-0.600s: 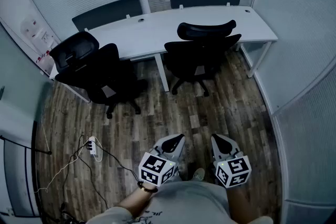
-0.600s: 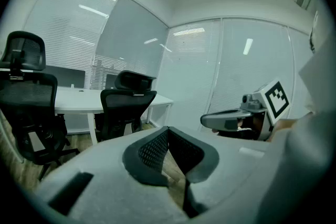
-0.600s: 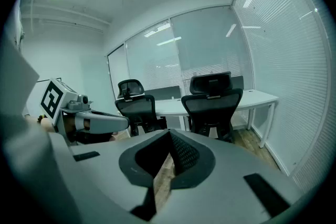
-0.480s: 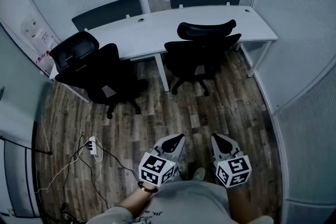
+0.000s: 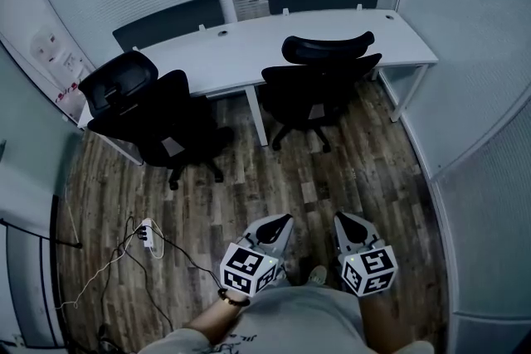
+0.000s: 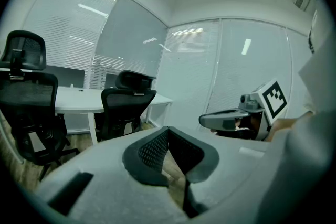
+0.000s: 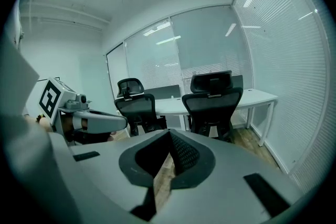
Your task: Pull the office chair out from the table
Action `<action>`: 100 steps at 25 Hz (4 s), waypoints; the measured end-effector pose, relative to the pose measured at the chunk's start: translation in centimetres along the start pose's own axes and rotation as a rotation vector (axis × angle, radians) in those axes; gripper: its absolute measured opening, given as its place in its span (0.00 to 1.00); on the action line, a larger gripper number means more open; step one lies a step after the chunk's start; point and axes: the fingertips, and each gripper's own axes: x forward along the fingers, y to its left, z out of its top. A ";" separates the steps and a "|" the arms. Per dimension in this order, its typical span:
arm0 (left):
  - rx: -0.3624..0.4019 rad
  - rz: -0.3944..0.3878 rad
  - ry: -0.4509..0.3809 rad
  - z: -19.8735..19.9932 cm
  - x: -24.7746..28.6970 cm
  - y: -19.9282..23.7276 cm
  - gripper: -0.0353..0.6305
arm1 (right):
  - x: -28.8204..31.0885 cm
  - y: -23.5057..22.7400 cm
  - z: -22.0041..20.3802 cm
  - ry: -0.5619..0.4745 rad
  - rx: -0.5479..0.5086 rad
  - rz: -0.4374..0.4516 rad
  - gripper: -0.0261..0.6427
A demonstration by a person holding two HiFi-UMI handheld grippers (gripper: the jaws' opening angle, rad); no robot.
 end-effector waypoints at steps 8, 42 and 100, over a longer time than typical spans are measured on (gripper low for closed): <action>0.001 -0.013 -0.025 0.2 -2.0 2.1 0.07 | 1.0 1.8 0.9 -0.040 0.011 -0.037 0.04; 0.035 -0.030 -0.032 7.9 15.4 12.2 0.07 | 16.7 -12.1 8.4 -0.046 0.002 -0.039 0.05; 0.313 -0.051 0.204 14.5 33.1 34.7 0.45 | 34.6 -29.1 17.3 -0.117 0.033 -0.278 0.36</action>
